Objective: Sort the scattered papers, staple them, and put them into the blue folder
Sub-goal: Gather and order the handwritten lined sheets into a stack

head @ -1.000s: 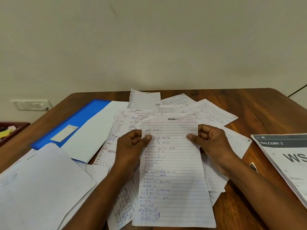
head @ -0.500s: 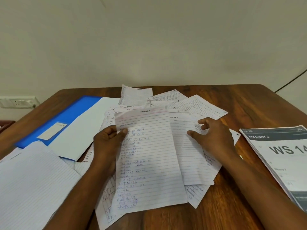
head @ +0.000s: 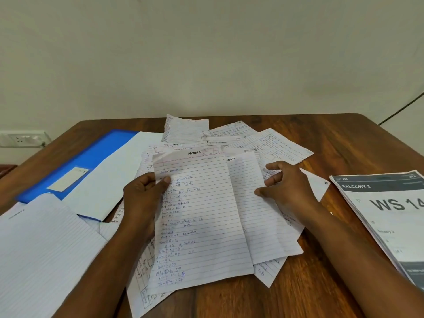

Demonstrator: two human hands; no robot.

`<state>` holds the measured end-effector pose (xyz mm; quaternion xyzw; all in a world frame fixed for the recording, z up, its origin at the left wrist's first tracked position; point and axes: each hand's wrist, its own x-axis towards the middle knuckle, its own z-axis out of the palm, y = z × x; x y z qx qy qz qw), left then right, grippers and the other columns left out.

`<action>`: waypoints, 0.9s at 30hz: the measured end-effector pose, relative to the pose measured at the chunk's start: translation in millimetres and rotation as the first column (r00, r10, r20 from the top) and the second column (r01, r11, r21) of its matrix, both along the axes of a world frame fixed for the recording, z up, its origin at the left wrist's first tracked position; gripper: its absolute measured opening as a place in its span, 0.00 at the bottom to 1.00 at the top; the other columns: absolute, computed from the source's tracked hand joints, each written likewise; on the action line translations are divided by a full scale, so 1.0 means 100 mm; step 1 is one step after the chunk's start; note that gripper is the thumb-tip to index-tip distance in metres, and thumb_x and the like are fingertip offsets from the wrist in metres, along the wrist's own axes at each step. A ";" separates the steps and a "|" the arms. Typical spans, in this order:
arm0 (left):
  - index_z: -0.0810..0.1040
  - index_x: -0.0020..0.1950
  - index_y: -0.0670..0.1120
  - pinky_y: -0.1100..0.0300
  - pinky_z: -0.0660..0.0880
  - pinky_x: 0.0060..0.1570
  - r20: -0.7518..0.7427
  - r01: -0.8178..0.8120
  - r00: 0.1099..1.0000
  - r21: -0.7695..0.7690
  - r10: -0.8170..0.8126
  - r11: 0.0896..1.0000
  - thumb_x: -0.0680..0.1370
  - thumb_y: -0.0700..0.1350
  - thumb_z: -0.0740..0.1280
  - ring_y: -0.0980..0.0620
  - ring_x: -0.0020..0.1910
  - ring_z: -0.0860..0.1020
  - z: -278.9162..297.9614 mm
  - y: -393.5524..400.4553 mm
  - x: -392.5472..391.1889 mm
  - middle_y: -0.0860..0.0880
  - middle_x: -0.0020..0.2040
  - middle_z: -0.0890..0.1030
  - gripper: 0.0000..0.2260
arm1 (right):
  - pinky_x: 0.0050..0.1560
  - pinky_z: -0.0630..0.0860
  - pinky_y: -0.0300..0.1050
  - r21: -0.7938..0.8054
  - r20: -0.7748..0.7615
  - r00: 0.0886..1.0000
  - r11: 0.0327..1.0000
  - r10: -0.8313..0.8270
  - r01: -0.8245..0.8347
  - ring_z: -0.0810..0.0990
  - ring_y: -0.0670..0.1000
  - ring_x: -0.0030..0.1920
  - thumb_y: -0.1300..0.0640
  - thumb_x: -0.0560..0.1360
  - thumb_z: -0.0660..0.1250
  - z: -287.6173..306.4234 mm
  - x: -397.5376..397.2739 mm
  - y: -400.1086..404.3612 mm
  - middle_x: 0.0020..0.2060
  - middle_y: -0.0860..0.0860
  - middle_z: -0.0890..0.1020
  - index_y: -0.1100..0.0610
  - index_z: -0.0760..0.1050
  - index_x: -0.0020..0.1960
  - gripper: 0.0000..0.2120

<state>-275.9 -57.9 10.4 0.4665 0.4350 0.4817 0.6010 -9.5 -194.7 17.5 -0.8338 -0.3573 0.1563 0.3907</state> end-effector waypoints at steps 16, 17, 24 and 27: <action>0.86 0.55 0.41 0.55 0.85 0.48 -0.001 -0.030 1.000 0.001 0.030 1.000 0.78 0.35 0.75 0.47 0.48 0.88 -0.02 0.05 -0.06 0.45 0.48 0.89 0.07 | 0.46 0.86 0.48 -0.265 -0.091 0.939 0.900 0.332 -0.345 0.85 0.50 0.46 0.56 0.67 0.84 0.29 0.14 -0.25 0.50 0.44 0.84 0.48 0.81 0.52 0.17; 0.86 0.55 0.41 0.52 0.84 0.51 -0.008 -0.031 0.999 0.001 0.031 1.000 0.78 0.35 0.75 0.46 0.49 0.88 -0.03 0.05 -0.06 0.45 0.49 0.89 0.07 | 0.44 0.85 0.47 -0.257 -0.078 0.937 0.902 0.340 -0.348 0.84 0.49 0.47 0.52 0.67 0.84 0.29 0.14 -0.24 0.50 0.43 0.84 0.48 0.81 0.53 0.18; 0.86 0.52 0.43 0.59 0.84 0.43 -0.030 0.015 0.999 0.015 -0.014 1.000 0.78 0.36 0.75 0.50 0.46 0.88 -0.02 0.03 -0.02 0.48 0.47 0.89 0.05 | 0.28 0.73 0.36 0.094 -0.177 0.975 0.989 0.131 -0.116 0.83 0.47 0.33 0.45 0.71 0.80 0.15 0.01 -0.12 0.37 0.52 0.86 0.65 0.80 0.44 0.22; 0.86 0.53 0.42 0.59 0.84 0.45 -0.042 0.023 0.999 0.021 -0.023 1.000 0.78 0.36 0.75 0.50 0.47 0.88 -0.03 0.03 -0.02 0.47 0.47 0.89 0.05 | 0.32 0.80 0.36 0.262 -0.405 0.895 0.962 0.186 -0.081 0.88 0.47 0.39 0.58 0.75 0.77 0.13 -0.04 -0.09 0.44 0.52 0.89 0.64 0.84 0.50 0.10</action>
